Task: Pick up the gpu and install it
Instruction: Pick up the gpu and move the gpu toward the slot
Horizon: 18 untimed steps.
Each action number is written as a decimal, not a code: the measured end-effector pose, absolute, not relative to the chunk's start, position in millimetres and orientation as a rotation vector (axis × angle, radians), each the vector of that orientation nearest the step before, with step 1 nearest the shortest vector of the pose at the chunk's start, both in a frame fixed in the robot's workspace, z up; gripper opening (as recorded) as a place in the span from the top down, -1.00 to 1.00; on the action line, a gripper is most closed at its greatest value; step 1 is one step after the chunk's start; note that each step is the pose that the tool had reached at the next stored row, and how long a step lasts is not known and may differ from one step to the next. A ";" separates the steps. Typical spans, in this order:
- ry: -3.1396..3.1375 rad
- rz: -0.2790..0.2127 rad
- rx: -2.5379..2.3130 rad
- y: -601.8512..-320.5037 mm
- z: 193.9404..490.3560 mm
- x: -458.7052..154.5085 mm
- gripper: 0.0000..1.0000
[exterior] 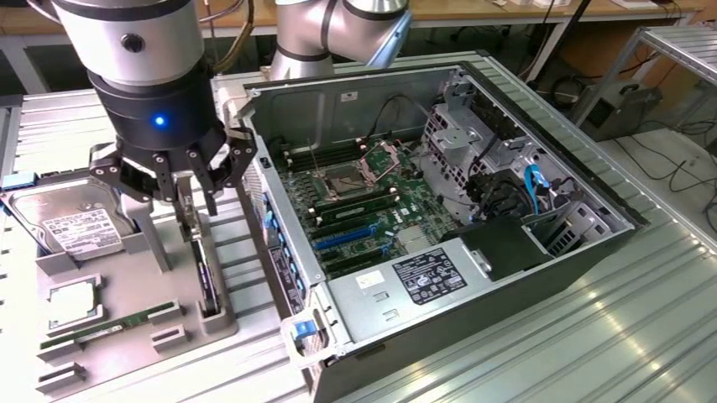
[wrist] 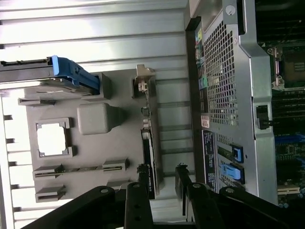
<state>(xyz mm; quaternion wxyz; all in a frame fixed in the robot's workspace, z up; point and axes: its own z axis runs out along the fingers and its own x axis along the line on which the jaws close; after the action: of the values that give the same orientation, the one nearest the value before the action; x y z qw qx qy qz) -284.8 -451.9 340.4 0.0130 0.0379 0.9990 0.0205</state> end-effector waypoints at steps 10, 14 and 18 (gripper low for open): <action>3.113 0.061 0.118 -451.9 320.9 -287.6 0.27; 3.113 0.061 0.118 -451.9 312.7 -288.1 0.27; 3.113 0.061 0.118 -451.9 304.1 -289.7 0.27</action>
<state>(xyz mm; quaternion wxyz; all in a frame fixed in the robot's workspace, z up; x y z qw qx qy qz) -289.7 -451.9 304.1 0.0130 0.0379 0.9990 0.0196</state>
